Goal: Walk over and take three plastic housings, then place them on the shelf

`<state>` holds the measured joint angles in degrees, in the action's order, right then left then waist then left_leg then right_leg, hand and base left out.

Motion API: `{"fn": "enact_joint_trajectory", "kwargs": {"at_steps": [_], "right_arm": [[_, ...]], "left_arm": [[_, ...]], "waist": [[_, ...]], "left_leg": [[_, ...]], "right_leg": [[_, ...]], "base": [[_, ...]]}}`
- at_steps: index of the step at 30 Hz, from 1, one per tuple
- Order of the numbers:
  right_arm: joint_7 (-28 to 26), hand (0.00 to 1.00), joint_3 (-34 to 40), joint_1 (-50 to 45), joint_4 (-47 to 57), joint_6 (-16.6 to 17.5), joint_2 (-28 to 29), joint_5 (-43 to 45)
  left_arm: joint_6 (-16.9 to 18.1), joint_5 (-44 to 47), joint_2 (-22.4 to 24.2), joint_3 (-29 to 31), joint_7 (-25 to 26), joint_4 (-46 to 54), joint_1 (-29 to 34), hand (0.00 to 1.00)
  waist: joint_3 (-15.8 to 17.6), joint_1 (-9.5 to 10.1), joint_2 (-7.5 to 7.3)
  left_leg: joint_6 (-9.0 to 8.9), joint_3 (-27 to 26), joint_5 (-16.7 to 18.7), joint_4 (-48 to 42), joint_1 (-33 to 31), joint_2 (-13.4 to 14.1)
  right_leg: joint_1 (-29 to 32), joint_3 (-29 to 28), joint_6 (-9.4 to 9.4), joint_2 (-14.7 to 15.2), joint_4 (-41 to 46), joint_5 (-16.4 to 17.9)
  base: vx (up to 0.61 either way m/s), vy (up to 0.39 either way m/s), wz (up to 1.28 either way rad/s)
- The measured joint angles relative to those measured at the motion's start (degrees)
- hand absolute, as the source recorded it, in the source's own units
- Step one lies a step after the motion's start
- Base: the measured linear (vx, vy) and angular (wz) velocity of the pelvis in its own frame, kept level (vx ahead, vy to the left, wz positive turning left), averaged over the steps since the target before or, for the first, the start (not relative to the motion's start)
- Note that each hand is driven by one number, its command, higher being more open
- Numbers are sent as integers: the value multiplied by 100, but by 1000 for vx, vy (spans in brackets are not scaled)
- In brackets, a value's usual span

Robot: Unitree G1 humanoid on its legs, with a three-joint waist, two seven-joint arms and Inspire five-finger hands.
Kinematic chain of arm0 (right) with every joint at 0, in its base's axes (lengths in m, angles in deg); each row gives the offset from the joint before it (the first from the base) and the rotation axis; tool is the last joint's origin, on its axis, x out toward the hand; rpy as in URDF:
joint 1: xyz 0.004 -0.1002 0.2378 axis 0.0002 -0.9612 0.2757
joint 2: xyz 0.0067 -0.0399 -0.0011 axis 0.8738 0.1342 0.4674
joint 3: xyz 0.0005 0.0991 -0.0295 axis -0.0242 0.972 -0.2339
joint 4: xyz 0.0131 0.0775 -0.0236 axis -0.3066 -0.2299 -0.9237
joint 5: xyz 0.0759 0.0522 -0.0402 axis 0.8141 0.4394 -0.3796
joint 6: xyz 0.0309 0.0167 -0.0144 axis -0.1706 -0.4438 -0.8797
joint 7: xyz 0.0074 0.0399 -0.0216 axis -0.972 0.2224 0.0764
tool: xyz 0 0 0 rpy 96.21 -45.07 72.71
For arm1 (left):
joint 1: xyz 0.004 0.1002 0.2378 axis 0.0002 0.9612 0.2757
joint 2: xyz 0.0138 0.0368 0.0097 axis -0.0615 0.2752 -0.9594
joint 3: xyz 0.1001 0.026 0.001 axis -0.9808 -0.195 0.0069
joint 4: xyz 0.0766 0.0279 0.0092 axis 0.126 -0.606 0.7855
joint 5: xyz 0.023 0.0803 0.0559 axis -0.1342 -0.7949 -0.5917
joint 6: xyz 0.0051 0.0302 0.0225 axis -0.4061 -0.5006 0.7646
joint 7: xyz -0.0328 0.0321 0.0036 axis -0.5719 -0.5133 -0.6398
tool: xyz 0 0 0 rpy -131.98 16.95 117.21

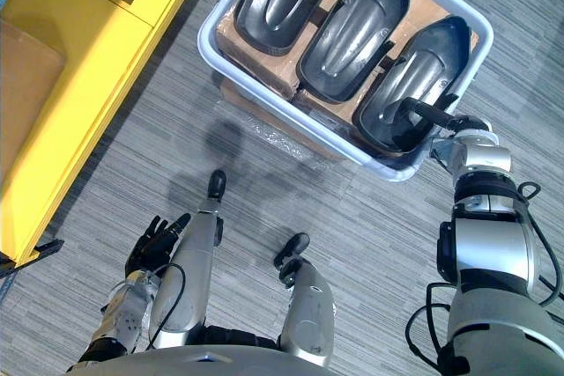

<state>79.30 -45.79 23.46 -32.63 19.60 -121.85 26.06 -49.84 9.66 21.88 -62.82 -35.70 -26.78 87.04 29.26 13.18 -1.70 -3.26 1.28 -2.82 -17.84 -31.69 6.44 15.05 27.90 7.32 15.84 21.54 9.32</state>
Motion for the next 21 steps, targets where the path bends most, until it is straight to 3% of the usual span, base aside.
{"fn": "enact_joint_trajectory", "kwargs": {"at_steps": [8,14,21], "right_arm": [[146,0,-134,-8,-44,-87,-235,-184],[51,0,-127,24,202,322,-232,-169],[-172,0,-297,-96,120,396,-160,-191]], "left_arm": [[7,117,36,-1,10,33,10,100],[24,121,46,-11,28,112,18,100],[22,120,35,-56,97,109,53,100]], "waist": [[3,-67,8],[1,-71,36],[1,-15,35]], "left_leg": [[-41,50,-46,9,-86,21],[-55,58,-58,5,-52,46],[-54,61,-145,172,143,21]], "right_leg": [[177,-12,-33,24,256,142],[168,-27,-55,16,325,176],[-8,-9,-35,11,208,157]], "base": [[0,0,0],[1,-5,0],[-8,-1,2]]}}
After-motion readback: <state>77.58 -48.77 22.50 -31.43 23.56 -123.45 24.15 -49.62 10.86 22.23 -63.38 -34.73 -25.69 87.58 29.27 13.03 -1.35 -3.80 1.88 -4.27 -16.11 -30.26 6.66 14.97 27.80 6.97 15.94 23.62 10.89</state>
